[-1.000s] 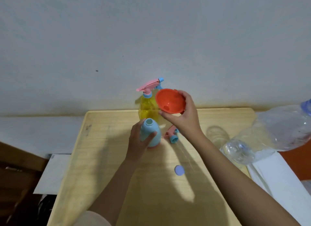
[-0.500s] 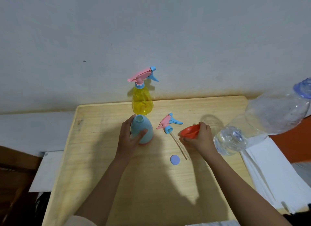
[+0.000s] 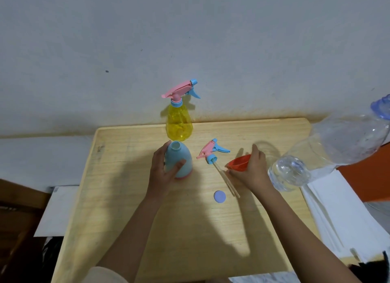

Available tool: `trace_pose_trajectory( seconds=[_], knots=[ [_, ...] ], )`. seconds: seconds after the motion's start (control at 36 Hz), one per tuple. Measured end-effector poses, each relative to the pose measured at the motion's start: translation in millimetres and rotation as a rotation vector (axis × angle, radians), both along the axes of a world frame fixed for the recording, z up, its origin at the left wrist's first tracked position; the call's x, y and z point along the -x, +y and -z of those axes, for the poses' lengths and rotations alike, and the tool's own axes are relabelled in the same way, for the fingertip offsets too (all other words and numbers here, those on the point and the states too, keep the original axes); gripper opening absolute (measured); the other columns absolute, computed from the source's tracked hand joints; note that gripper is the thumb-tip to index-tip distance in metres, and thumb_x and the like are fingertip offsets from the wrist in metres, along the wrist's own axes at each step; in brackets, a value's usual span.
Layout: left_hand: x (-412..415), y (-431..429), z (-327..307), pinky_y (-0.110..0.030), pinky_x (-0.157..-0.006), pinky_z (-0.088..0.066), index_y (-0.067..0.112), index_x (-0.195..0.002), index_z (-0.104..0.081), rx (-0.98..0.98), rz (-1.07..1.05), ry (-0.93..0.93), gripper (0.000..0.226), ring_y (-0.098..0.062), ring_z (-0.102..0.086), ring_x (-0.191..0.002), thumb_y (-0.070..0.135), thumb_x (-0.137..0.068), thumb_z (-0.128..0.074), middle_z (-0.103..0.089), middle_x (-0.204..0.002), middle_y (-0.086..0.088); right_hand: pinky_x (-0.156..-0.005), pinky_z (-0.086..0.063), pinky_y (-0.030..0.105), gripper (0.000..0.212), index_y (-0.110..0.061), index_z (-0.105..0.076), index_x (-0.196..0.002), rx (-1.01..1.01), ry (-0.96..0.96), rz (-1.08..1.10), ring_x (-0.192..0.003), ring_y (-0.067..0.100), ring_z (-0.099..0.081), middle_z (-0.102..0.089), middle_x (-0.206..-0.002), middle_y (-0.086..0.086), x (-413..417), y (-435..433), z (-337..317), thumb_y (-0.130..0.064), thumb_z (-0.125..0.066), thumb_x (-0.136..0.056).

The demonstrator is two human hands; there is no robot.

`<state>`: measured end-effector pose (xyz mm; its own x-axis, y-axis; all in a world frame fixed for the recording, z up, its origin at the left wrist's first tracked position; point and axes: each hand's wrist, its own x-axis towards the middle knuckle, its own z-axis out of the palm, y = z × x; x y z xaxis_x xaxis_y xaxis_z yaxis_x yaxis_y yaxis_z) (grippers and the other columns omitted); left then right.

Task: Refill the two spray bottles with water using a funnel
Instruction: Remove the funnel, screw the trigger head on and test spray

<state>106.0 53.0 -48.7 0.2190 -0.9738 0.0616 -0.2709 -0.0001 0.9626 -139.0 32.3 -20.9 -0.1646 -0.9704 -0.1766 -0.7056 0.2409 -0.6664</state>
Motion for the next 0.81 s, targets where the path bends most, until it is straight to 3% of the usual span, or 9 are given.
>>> trace_pose_trajectory(
  seconds=[0.06,0.14,0.25,0.33,0.44,0.56,0.67,0.75,0.81],
  knots=[
    [0,0,1,-0.036,-0.097,-0.046,0.036,-0.131,-0.045,0.005,0.002,0.002,0.065,0.004,-0.043,-0.12,0.052,-0.071,-0.065,-0.045,-0.127,0.025,-0.1,-0.026,0.02,0.094,-0.01,-0.022,-0.145,0.143,0.015,-0.036,-0.136,0.024,-0.026,-0.026,-0.145,0.013,-6,3,-5,-0.022,-0.08,-0.071],
    [-1,1,2,-0.037,-0.098,-0.046,0.035,-0.131,-0.044,0.007,0.009,-0.007,0.064,0.006,-0.042,-0.119,0.047,-0.074,-0.067,-0.044,-0.127,0.026,-0.089,-0.027,0.008,0.063,-0.007,-0.041,-0.134,0.305,0.015,-0.117,-0.122,0.02,-0.042,-0.041,-0.134,0.009,-20,1,-11,-0.018,-0.071,-0.079],
    [-3,1,2,-0.036,-0.098,-0.046,0.046,-0.127,-0.042,0.013,0.01,-0.021,0.059,0.008,-0.042,-0.118,0.045,-0.074,-0.069,-0.043,-0.126,0.028,-0.087,-0.037,0.024,0.032,-0.004,-0.058,-0.114,0.219,0.044,-0.264,-0.108,0.025,-0.051,-0.054,-0.114,0.01,-43,-14,-4,-0.016,-0.063,-0.084],
    [-3,2,2,-0.036,-0.099,-0.046,0.054,-0.124,-0.039,0.018,0.013,-0.032,0.058,0.006,-0.042,-0.119,0.046,-0.074,-0.069,-0.043,-0.126,0.029,-0.087,-0.043,0.04,0.031,-0.001,-0.057,-0.112,0.115,0.183,-0.306,-0.105,0.031,-0.05,-0.054,-0.11,0.015,-56,-27,10,-0.02,-0.057,-0.087],
    [-3,5,3,-0.038,-0.1,-0.046,0.054,-0.124,-0.038,0.027,0.016,-0.045,0.059,0.003,-0.042,-0.121,0.037,-0.077,-0.07,-0.043,-0.128,0.024,-0.083,-0.042,0.04,0.03,0.003,-0.053,-0.109,-0.013,0.293,-0.283,-0.104,0.036,-0.05,-0.052,-0.11,0.021,-70,-34,21,-0.019,-0.053,-0.088],
    [-5,6,4,-0.035,-0.1,-0.046,0.057,-0.123,-0.039,0.032,0.017,-0.058,0.058,0.007,-0.042,-0.119,0.046,-0.074,-0.069,-0.043,-0.127,0.026,-0.08,-0.041,0.039,0.026,0.002,-0.053,-0.105,-0.042,0.309,-0.276,-0.101,0.035,-0.052,-0.055,-0.11,0.022,-78,-35,27,-0.018,-0.051,-0.089],
    [-6,6,3,-0.037,-0.1,-0.046,0.056,-0.122,-0.04,0.042,0.026,-0.053,0.057,0.003,-0.043,-0.121,0.05,-0.072,-0.067,-0.044,-0.128,0.023,-0.075,-0.036,0.033,0.029,0.004,-0.057,-0.103,-0.007,0.166,-0.203,-0.094,0.033,-0.054,-0.058,-0.101,0.02,-77,-33,18,-0.021,-0.055,-0.089],
    [-6,6,2,-0.038,-0.101,-0.045,0.056,-0.123,-0.04,0.051,0.037,-0.055,0.056,-0.001,-0.044,-0.122,0.05,-0.073,-0.067,-0.046,-0.129,0.018,-0.062,-0.029,0.024,0.027,0.002,-0.061,-0.102,0.051,-0.137,-0.053,-0.079,0.021,-0.05,-0.059,-0.087,0.011,-76,-29,-3,-0.018,-0.063,-0.086],
    [-5,7,1,-0.038,-0.101,-0.045,0.05,-0.126,-0.04,0.039,0.047,-0.048,0.058,0.0,-0.043,-0.121,0.052,-0.074,-0.065,-0.047,-0.129,0.013,-0.063,-0.032,0.023,0.022,-0.004,-0.064,-0.098,0.078,-0.361,0.045,-0.075,0.018,-0.051,-0.059,-0.08,0.006,-74,-29,-17,-0.019,-0.067,-0.083]
  ],
)
